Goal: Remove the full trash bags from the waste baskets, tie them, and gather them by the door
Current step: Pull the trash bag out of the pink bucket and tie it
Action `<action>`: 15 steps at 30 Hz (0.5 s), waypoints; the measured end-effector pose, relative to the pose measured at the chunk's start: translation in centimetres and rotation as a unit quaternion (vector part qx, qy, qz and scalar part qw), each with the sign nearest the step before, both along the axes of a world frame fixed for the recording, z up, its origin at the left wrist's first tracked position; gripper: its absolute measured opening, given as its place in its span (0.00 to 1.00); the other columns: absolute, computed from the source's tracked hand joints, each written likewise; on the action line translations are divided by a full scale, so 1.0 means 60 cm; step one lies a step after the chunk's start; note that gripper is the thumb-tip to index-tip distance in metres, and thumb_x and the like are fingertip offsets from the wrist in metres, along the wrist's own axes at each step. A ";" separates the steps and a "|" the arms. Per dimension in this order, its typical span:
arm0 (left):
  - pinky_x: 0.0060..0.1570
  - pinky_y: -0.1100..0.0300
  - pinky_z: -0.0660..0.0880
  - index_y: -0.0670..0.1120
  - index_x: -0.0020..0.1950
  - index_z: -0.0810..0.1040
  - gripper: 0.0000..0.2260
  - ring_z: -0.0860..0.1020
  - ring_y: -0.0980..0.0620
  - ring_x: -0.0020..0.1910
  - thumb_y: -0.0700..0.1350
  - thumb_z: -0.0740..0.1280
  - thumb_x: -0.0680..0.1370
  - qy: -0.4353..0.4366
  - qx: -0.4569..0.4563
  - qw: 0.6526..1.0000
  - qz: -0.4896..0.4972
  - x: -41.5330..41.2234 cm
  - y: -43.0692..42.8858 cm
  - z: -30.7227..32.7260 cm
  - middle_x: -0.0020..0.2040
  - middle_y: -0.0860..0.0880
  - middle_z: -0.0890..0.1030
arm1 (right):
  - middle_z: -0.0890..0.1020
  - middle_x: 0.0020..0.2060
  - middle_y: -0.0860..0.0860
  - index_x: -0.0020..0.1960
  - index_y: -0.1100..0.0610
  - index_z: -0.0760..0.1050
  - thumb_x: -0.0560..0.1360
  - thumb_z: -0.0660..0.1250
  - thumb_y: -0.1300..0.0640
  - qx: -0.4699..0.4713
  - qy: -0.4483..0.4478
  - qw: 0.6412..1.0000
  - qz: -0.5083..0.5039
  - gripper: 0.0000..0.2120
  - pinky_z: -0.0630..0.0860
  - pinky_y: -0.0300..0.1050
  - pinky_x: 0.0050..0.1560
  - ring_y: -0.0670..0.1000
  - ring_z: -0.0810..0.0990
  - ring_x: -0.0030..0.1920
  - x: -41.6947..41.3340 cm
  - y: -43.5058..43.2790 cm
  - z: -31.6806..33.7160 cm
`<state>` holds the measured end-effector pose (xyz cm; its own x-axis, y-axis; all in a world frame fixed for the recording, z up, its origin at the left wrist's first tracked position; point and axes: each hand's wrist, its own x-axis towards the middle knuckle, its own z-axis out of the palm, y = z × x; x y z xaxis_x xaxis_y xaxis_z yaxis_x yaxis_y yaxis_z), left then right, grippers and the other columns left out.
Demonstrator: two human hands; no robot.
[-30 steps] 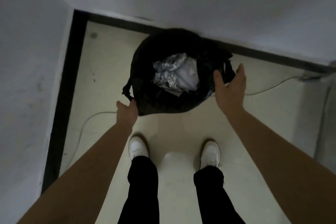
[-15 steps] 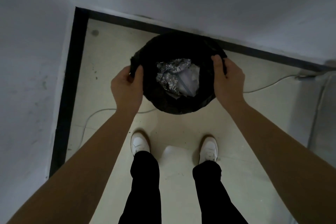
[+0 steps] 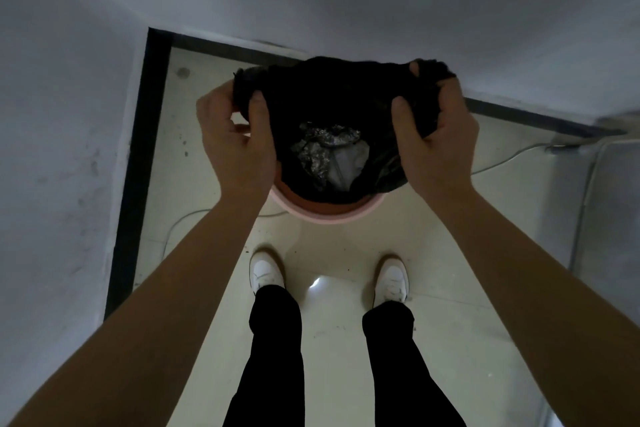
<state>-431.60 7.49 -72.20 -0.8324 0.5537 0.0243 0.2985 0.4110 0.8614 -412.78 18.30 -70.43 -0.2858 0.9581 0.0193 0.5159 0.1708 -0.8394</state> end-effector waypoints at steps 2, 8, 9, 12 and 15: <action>0.48 0.51 0.80 0.42 0.62 0.76 0.14 0.76 0.49 0.55 0.50 0.64 0.81 0.035 -0.056 0.997 -0.032 -0.011 -0.018 -0.020 0.57 0.45 0.74 | 0.79 0.51 0.51 0.59 0.56 0.76 0.78 0.68 0.50 -0.015 -0.070 0.997 0.002 0.13 0.75 0.37 0.47 0.42 0.75 0.48 0.013 -0.004 -0.016; 0.69 0.41 0.67 0.42 0.80 0.56 0.51 0.65 0.39 0.72 0.72 0.67 0.69 -0.020 -0.287 0.942 -0.174 -0.013 -0.113 -0.088 0.73 0.39 0.66 | 0.68 0.64 0.57 0.70 0.63 0.63 0.70 0.70 0.32 -0.107 -0.127 0.986 -0.032 0.43 0.75 0.45 0.59 0.53 0.71 0.63 0.067 -0.067 -0.086; 0.72 0.40 0.65 0.43 0.81 0.51 0.54 0.62 0.40 0.74 0.72 0.70 0.67 -0.053 -0.299 0.937 -0.171 -0.011 -0.128 -0.095 0.75 0.39 0.63 | 0.67 0.65 0.60 0.71 0.65 0.61 0.69 0.70 0.32 -0.087 -0.141 0.985 -0.041 0.47 0.76 0.50 0.62 0.57 0.71 0.65 0.074 -0.085 -0.098; 0.75 0.48 0.57 0.45 0.82 0.41 0.59 0.54 0.43 0.79 0.67 0.74 0.66 -0.143 -0.291 0.941 -0.095 -0.011 -0.153 -0.110 0.80 0.41 0.53 | 0.67 0.65 0.68 0.71 0.70 0.61 0.71 0.72 0.35 -0.010 -0.183 0.982 -0.038 0.48 0.73 0.65 0.65 0.67 0.70 0.66 0.086 -0.138 -0.131; 0.76 0.48 0.51 0.46 0.81 0.38 0.60 0.47 0.44 0.81 0.66 0.75 0.66 -0.189 -0.324 0.926 -0.034 -0.020 -0.162 -0.129 0.82 0.42 0.47 | 0.68 0.63 0.67 0.69 0.69 0.64 0.69 0.76 0.39 0.001 -0.162 0.986 -0.046 0.44 0.72 0.64 0.64 0.67 0.71 0.65 0.087 -0.171 -0.145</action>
<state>-432.80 -2.22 -79.91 -0.6765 0.4007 -0.6179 0.0689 0.8698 0.4887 -407.59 8.01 -79.14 -0.1893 0.9803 -0.0567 0.7702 0.1124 -0.6278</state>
